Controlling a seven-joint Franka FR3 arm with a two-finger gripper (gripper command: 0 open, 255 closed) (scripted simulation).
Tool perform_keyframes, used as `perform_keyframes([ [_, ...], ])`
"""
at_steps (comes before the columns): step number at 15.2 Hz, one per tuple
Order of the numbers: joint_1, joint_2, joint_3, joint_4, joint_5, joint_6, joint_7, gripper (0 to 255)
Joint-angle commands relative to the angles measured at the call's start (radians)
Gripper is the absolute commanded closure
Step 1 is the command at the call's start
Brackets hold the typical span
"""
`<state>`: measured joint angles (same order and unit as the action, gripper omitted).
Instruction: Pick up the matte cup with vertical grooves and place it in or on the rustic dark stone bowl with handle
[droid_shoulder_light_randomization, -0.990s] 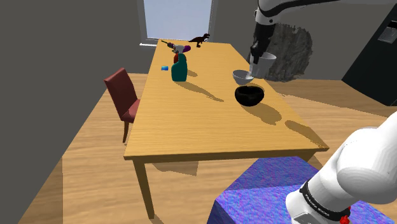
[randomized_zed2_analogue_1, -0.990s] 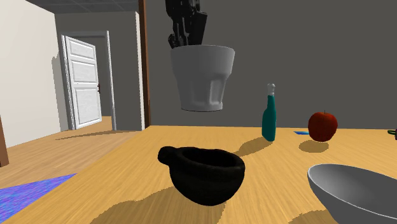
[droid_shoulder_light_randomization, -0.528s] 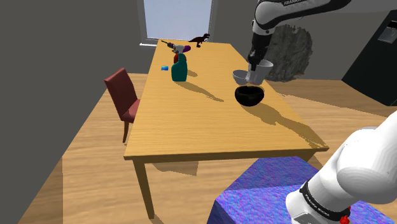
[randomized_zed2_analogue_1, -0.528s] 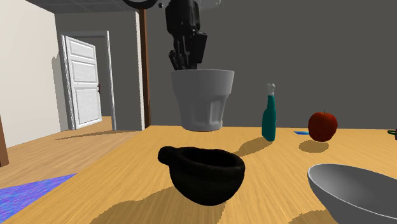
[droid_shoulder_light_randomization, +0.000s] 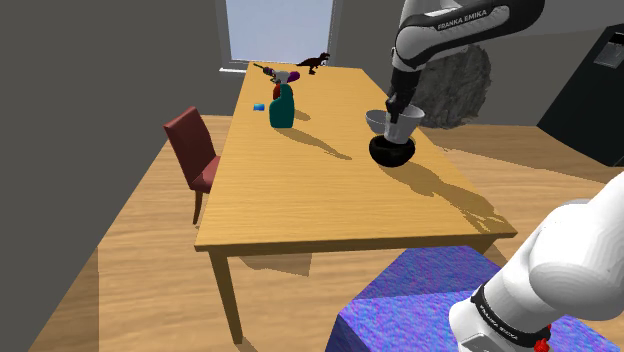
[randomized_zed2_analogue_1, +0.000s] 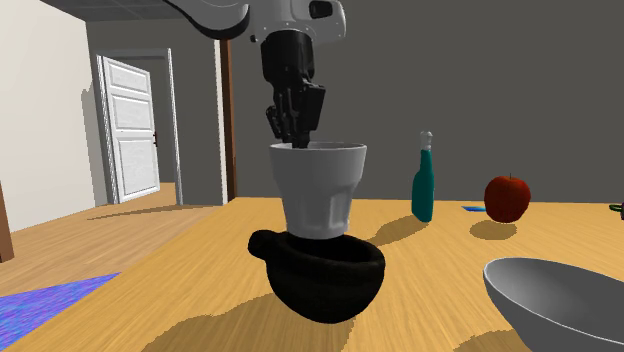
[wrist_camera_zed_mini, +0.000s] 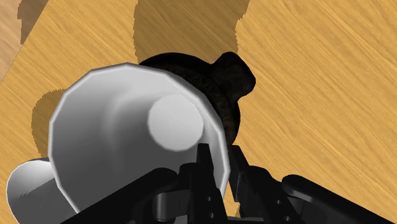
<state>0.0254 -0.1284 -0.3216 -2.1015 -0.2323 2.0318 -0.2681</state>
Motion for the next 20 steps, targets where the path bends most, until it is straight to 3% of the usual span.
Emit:
perform_keyframes([
  [1,-0.002,0.007,-0.003,-0.026,-0.002,0.033,0.002,255],
  [9,-0.002,0.007,-0.003,-0.026,-0.002,0.033,0.002,255],
  [10,-0.002,0.007,-0.003,-0.026,-0.002,0.033,0.002,0],
  [15,-0.002,0.007,-0.003,-0.026,-0.002,0.033,0.002,0],
  [20,0.009,-0.03,0.015,0.063,0.0,-0.093,0.004,0],
])
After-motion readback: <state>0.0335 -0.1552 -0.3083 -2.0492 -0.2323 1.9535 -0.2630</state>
